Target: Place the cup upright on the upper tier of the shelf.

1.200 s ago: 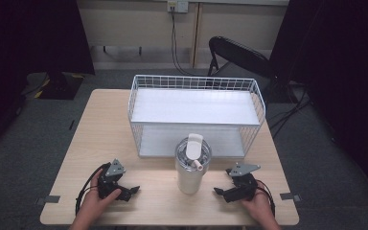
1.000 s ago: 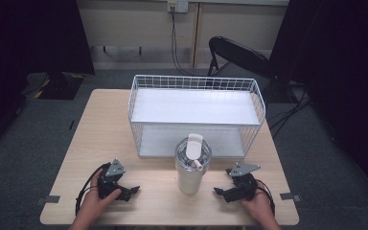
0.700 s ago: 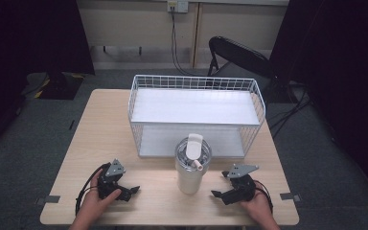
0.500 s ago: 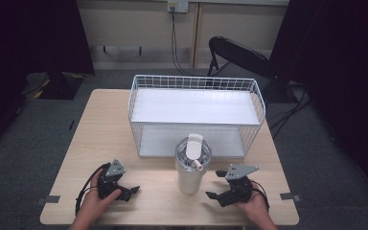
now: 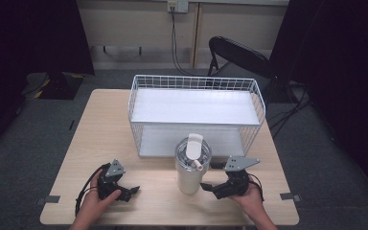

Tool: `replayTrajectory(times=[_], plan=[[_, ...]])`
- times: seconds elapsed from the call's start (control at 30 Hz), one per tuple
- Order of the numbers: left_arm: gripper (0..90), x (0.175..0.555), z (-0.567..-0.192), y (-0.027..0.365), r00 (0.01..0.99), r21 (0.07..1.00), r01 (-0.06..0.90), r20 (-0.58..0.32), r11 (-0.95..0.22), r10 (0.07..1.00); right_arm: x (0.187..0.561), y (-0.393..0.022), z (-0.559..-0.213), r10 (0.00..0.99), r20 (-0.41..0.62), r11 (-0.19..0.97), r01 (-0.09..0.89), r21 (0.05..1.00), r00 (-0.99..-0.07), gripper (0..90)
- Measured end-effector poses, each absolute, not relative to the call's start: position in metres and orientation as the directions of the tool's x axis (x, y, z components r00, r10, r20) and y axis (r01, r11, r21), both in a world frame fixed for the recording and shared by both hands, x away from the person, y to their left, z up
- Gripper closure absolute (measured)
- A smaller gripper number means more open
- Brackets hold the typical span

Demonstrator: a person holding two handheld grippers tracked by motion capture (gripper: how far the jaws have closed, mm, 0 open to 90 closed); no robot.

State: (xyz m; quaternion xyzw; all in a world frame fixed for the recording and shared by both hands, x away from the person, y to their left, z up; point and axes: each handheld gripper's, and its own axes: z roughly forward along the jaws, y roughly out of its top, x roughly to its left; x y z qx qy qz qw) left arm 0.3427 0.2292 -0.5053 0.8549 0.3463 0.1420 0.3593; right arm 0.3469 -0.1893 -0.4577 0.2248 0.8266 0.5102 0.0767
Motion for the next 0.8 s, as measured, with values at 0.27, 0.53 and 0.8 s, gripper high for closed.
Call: replayTrajectory(times=[0.27, 0.53, 0.8], plan=[[0.0, 0.343, -0.505, 0.229, 0.720, 0.712, 0.490, -0.006, -0.503, 0.694, 0.350, -0.183, -0.451, 0.420, 0.091, 0.366, 0.260, 0.894, -0.903, 13.1], [0.0, 0.343, -0.505, 0.229, 0.720, 0.712, 0.490, -0.006, -0.502, 0.694, 0.351, -0.171, -0.449, 0.401, 0.080, 0.356, 0.235, 0.905, -0.913, 11.2], [0.0, 0.343, -0.505, 0.229, 0.719, 0.712, 0.490, -0.006, -0.502, 0.695, 0.352, -0.157, -0.450, 0.393, 0.091, 0.318, 0.228, 0.920, -0.915, 10.2]])
